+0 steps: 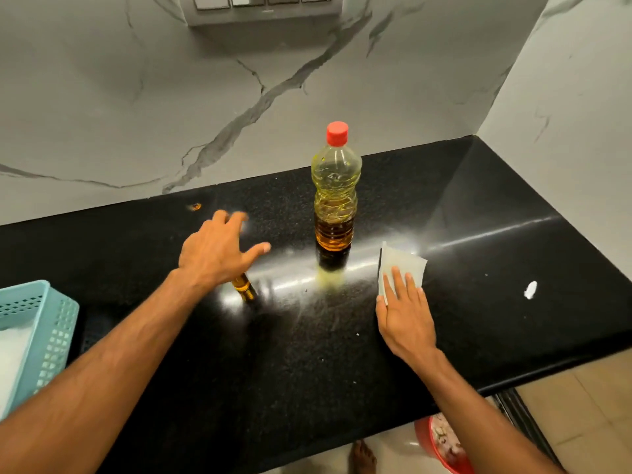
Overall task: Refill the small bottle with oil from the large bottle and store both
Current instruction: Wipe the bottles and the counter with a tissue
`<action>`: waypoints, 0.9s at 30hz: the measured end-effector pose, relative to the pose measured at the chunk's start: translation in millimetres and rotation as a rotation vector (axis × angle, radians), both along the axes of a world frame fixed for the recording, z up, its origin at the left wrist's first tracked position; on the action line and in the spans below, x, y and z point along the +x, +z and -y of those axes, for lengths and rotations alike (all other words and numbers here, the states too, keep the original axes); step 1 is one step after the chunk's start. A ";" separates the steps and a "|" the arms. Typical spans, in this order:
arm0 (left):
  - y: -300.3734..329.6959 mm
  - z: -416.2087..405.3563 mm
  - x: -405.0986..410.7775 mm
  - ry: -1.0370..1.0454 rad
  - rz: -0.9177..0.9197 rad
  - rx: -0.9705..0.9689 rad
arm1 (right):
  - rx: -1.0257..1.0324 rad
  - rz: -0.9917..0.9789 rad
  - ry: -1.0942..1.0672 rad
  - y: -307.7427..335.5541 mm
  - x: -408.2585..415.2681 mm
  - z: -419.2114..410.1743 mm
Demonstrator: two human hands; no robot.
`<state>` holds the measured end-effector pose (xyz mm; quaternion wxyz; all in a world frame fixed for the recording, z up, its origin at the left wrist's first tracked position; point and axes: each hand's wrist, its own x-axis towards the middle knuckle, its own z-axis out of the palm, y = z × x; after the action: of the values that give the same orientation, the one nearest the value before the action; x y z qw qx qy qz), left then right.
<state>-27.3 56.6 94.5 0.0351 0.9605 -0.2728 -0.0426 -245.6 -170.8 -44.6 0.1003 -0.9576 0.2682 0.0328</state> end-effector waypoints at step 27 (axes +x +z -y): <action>143.4 163.0 16.3 -0.130 0.408 -0.186 | 0.127 -0.052 0.806 13.9 57.1 -92.8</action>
<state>-11.0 -106.5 237.9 0.0646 0.9223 -0.3382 0.1757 -188.6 -78.0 -30.7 0.1316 -0.9767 -0.1286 0.1103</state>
